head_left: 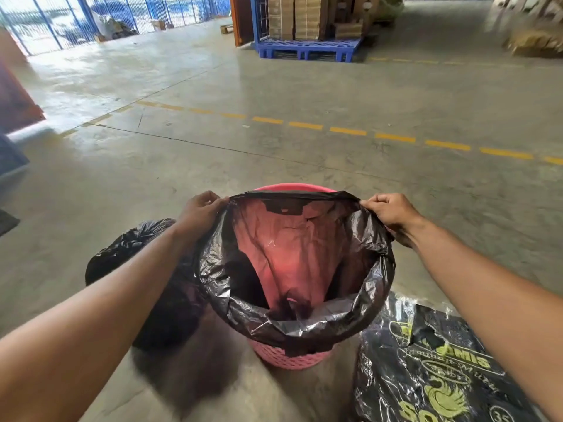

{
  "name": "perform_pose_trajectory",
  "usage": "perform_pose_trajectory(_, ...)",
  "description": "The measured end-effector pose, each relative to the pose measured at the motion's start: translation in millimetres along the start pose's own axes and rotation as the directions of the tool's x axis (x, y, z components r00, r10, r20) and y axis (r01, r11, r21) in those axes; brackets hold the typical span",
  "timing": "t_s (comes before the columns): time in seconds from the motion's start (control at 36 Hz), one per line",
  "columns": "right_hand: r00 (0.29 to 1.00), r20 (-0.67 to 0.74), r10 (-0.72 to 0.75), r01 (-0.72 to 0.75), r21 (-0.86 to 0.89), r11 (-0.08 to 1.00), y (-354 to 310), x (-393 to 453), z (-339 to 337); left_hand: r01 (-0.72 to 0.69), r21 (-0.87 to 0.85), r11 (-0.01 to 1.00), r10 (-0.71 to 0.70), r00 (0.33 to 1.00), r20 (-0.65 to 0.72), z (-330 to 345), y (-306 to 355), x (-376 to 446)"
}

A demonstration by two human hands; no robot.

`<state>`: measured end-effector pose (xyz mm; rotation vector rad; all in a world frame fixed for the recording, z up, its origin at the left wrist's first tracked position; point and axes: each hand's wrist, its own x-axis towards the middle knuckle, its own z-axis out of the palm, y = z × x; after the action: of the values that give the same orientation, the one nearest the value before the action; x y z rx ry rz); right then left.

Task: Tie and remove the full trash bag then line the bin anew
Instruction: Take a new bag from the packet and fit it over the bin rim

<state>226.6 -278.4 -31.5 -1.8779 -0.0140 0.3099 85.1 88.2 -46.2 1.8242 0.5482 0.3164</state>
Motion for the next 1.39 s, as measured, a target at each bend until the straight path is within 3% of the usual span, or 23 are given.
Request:
perform_pose_trajectory(0.19,0.987,0.066,0.15,-0.153,0.052,0.987,-1,1,11,0.14,-0.078,0.987,-0.134,0.988,0.079,-1,-6,15)
perform_pose_trajectory(0.39,0.967,0.076,0.245,-0.232,-0.152,0.961,-10,16,11,0.27,-0.118,0.956,-0.258,0.96,0.107,-4,-2,20)
perform_pose_trajectory(0.5,0.974,0.103,0.203,-0.179,-0.203,0.963,-11,16,14,0.216,-0.142,0.966,-0.199,0.972,0.122,6,2,22)
perform_pose_trajectory(0.61,0.991,0.119,0.067,-0.068,-0.001,0.998,-8,17,18,0.199,-0.166,0.966,-0.156,0.958,0.24,0,-6,27)
perform_pose_trajectory(0.67,0.982,0.183,0.044,-0.083,0.214,0.973,-8,19,20,0.25,-0.185,0.951,-0.181,0.928,0.325,-5,-25,36)
perform_pose_trajectory(0.75,0.955,0.297,0.015,-0.129,0.369,0.921,-9,17,21,0.189,-0.223,0.956,-0.119,0.949,0.292,2,-4,14)
perform_pose_trajectory(0.83,0.959,0.247,-0.141,0.082,0.234,0.969,-10,21,23,0.075,-0.225,0.972,-0.024,0.974,0.223,10,4,12)
perform_pose_trajectory(0.94,0.961,0.188,-0.201,0.179,0.129,0.975,-16,29,27,0.087,-0.213,0.973,-0.038,0.974,0.223,12,14,16)
perform_pose_trajectory(1.14,0.987,0.086,-0.133,0.13,0.045,0.991,-27,41,39,0.13,-0.162,0.978,-0.103,0.981,0.163,20,27,20)
perform_pose_trajectory(1.25,0.992,0.091,-0.089,0.092,-0.039,0.995,-30,48,40,0.227,-0.154,0.962,-0.204,0.967,0.15,18,27,22)
perform_pose_trajectory(1.33,0.99,0.13,-0.055,0.064,-0.07,0.995,-30,50,44,0.348,-0.124,0.929,-0.298,0.904,0.306,13,22,23)
perform_pose_trajectory(1.39,0.988,0.153,0.001,0.028,-0.19,0.981,-28,55,43,0.383,-0.14,0.913,-0.328,0.894,0.304,9,15,13)
